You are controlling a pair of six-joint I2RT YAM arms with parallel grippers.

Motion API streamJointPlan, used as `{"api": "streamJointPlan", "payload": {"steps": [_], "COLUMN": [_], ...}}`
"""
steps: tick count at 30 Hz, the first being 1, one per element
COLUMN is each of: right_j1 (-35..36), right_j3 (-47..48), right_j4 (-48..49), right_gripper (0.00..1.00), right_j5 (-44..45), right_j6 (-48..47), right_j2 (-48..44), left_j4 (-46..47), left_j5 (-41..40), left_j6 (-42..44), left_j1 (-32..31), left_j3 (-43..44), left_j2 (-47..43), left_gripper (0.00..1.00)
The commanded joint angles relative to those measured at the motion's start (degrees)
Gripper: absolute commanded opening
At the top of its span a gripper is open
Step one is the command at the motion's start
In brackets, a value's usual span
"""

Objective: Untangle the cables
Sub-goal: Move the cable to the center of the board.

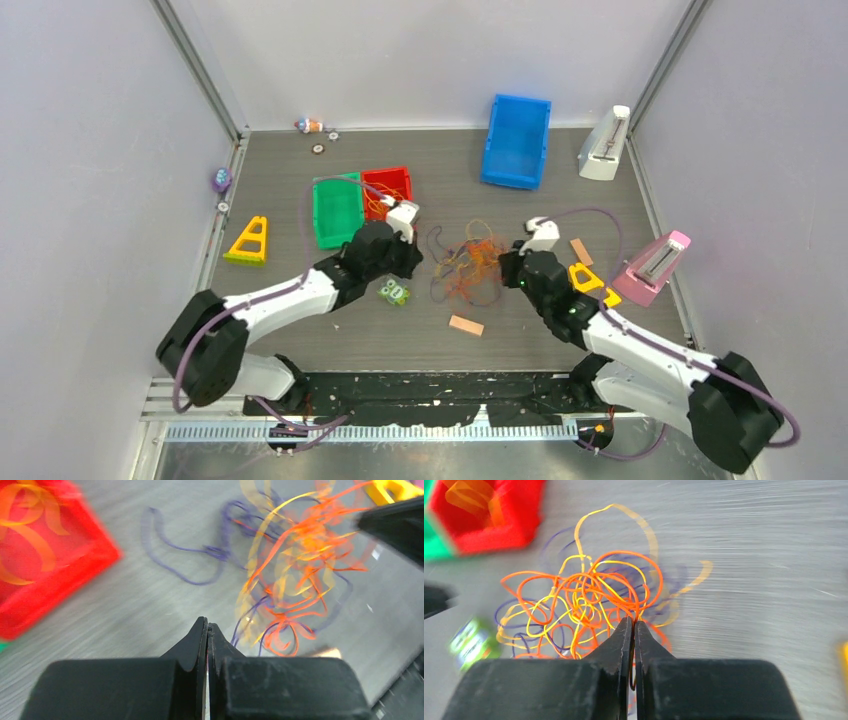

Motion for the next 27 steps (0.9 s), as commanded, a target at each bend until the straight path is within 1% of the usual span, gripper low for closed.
{"api": "streamJointPlan", "payload": {"steps": [1, 4, 6, 7, 9, 10, 11, 12, 13, 14, 15, 17, 18, 19, 21, 23, 25, 26, 27], "right_j1": [-1.8, -1.8, -1.9, -2.0, -2.1, -2.1, -2.1, -2.1, -2.1, -2.1, -2.1, -2.0, -2.0, -2.0, -1.9, -1.8, -1.7, -1.7, -1.7], "right_j3": [-3.4, -6.2, -7.7, -8.2, -9.2, -9.3, -9.1, -8.7, -8.1, -7.7, -7.0, -5.1, -4.0, -1.8, 2.2, 5.6, 8.0, 8.7, 10.1], "right_j4": [-6.1, -6.7, -6.5, -4.8, -1.6, -0.5, 1.6, 2.7, 4.7, 5.9, 8.2, 11.1, 11.4, 11.9, 11.8, 11.5, 11.4, 11.1, 10.1], "right_gripper": [0.05, 0.06, 0.05, 0.05, 0.06, 0.06, 0.06, 0.06, 0.05, 0.05, 0.06, 0.06, 0.06, 0.06, 0.06, 0.06, 0.06, 0.18, 0.32], "right_j5": [28.2, 34.2, 35.9, 35.5, 31.0, 25.9, 23.3, 17.5, 14.5, 7.7, 4.2, -9.1, -11.9, -18.7, -26.1, -29.4, -29.6, -29.5, -29.3], "right_j6": [7.4, 9.5, 10.6, 9.6, 6.3, 3.5, 2.3, -0.1, -1.1, -2.8, -3.6, -4.8, -4.8, -4.7, -4.3, -3.2, -1.9, -1.5, -1.6], "right_j2": [-8.9, -14.8, -17.8, -18.4, -19.1, -18.5, -17.8, -16.2, -15.1, -12.8, -10.3, -6.3, -5.0, -2.6, 0.4, 2.2, 3.0, 3.2, 3.4], "left_j4": [-0.1, 3.0, 4.5, 5.4, 6.2, 6.6, 6.8, 7.0, 7.1, 7.2, 7.5, 8.2, 8.6, 9.4, 10.9, 12.3, 12.6, 12.5, 12.3], "left_j5": [-21.8, -26.0, -27.8, -27.4, -24.6, -21.9, -19.2, -15.9, -13.0, -10.4, -8.0, -5.2, -3.2, -2.4, -0.9, 1.2, 2.9, 3.3, 3.5], "left_j6": [-0.7, -1.3, -1.5, -1.4, -0.5, 0.1, 0.6, 1.1, 1.7, 1.8, 2.1, 2.4, 2.5, 2.5, 2.5, 2.7, 2.8, 2.9, 2.8], "left_j1": [2.0, 2.1, 2.2, 2.2, 2.3, 2.4, 2.3, 2.3, 2.3, 2.3, 2.2, 2.3, 2.3, 2.2, 2.3, 2.3, 2.3, 2.3, 2.3], "left_j3": [-5.7, -10.1, -12.1, -12.7, -12.8, -12.3, -11.7, -11.0, -10.4, -9.7, -9.3, -8.9, -9.0, -9.2, -10.1, -10.8, -10.7, -10.3, -10.1], "left_j2": [-7.3, -12.7, -15.1, -15.8, -15.7, -15.0, -14.1, -13.1, -12.2, -11.4, -10.6, -10.0, -9.9, -10.0, -10.5, -10.8, -10.6, -10.2, -9.9], "left_gripper": [0.00, 0.00, 0.00, 0.00, 0.00, 0.00, 0.00, 0.00, 0.00, 0.00, 0.00, 0.08, 0.13, 0.19, 0.28, 0.33, 0.35, 0.37, 0.40]}}
